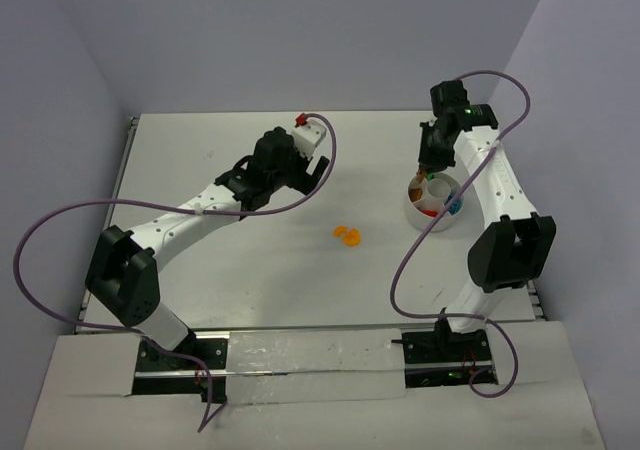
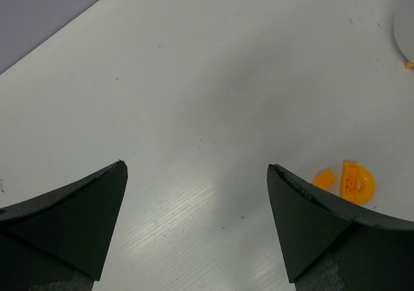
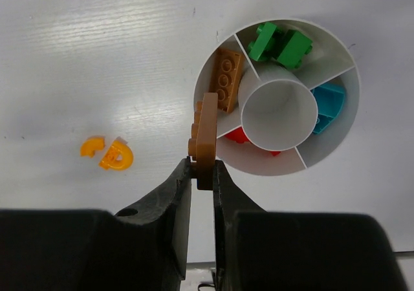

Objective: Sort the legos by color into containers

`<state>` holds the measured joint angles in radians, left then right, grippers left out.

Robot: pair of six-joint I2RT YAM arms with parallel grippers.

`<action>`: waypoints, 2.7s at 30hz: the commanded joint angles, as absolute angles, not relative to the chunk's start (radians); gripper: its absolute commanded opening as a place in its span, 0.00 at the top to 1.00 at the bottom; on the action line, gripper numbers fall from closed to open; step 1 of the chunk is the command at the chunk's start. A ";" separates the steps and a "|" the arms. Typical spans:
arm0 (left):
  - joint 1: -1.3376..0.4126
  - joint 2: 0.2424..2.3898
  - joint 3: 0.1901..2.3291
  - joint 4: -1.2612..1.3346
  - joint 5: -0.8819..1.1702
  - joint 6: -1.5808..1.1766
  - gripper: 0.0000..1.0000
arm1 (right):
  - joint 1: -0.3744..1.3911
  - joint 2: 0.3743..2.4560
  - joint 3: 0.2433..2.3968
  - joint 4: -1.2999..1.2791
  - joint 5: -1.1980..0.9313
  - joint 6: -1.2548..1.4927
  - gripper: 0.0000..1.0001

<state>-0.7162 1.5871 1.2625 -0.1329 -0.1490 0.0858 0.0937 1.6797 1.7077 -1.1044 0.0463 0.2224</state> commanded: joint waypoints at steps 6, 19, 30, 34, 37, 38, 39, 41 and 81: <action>-0.716 1.600 1.284 -0.161 -0.097 0.100 0.01 | 0.101 1.735 1.694 -1.063 0.083 0.212 0.73; -0.647 1.586 1.287 -0.196 -0.046 0.053 0.01 | 0.117 1.706 1.734 -1.072 -0.023 0.101 0.24; -0.434 1.608 1.397 -0.362 0.279 -0.012 0.01 | 0.253 1.607 1.613 -1.123 -0.384 -0.207 0.24; -0.419 1.591 1.379 -0.405 0.360 -0.008 0.02 | 0.358 1.598 1.494 -1.075 -0.396 -0.220 0.26; -0.419 1.566 1.349 -0.420 0.390 0.040 0.02 | 0.423 1.609 1.410 -0.996 -0.373 -0.192 0.25; -0.419 1.563 1.344 -0.426 0.390 0.041 0.02 | 0.432 1.621 1.402 -0.980 -0.362 -0.175 0.25; -0.418 1.561 1.339 -0.438 0.386 0.044 0.02 | 0.450 1.641 1.396 -0.961 -0.343 -0.150 0.25; -0.417 1.557 1.334 -0.449 0.379 0.047 0.02 | 0.466 1.667 1.391 -0.929 -0.299 -0.119 0.23; -0.416 1.599 1.335 -0.487 0.382 0.105 0.04 | 0.630 2.003 1.461 -0.829 0.027 -0.013 0.21</action>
<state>-0.4191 1.5874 1.3037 -0.4904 0.3576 0.0910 0.6220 1.9961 1.4194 -0.8578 0.0022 -0.0193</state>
